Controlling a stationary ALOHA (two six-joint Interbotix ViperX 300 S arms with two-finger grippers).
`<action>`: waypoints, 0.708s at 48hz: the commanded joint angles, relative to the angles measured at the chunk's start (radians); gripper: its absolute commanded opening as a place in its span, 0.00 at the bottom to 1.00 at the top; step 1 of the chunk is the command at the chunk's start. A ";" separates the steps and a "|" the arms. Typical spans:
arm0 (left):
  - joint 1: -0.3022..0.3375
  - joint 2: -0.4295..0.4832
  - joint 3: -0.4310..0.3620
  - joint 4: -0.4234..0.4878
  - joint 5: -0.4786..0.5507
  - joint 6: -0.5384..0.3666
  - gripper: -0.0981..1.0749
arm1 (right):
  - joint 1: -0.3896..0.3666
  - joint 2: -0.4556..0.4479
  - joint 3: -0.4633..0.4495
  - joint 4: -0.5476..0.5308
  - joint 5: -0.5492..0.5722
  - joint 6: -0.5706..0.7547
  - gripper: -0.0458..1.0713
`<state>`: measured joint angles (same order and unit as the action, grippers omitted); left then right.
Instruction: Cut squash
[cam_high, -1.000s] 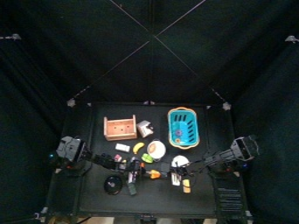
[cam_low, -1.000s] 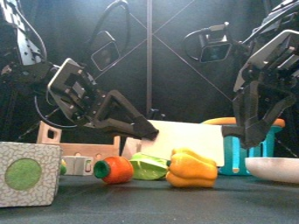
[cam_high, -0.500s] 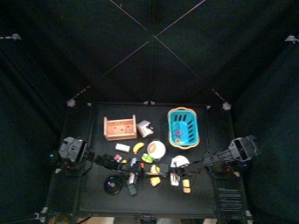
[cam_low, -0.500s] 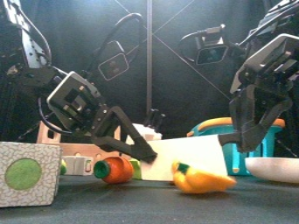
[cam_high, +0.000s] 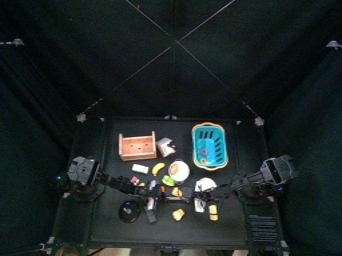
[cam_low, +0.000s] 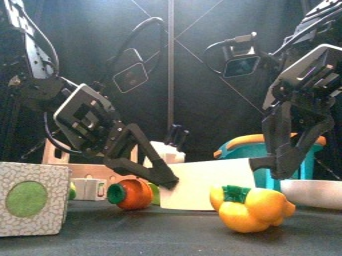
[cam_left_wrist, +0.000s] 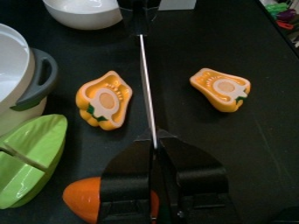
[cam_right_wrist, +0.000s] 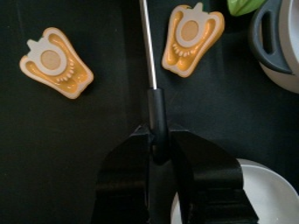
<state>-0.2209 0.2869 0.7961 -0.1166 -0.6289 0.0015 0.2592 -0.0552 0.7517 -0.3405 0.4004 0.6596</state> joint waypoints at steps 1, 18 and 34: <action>-0.002 -0.025 -0.018 0.002 -0.005 0.002 0.46 | -0.009 -0.023 -0.026 -0.003 0.000 0.000 0.46; -0.002 -0.095 -0.012 0.003 -0.005 0.003 0.46 | -0.009 -0.077 -0.029 -0.003 0.003 0.000 0.46; -0.002 -0.087 -0.017 0.002 -0.005 0.003 0.47 | -0.009 -0.077 -0.028 -0.003 0.005 0.000 0.46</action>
<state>-0.2209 0.2224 0.8023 -0.1166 -0.6243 0.0031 0.2592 -0.0997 0.7470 -0.3390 0.4111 0.6596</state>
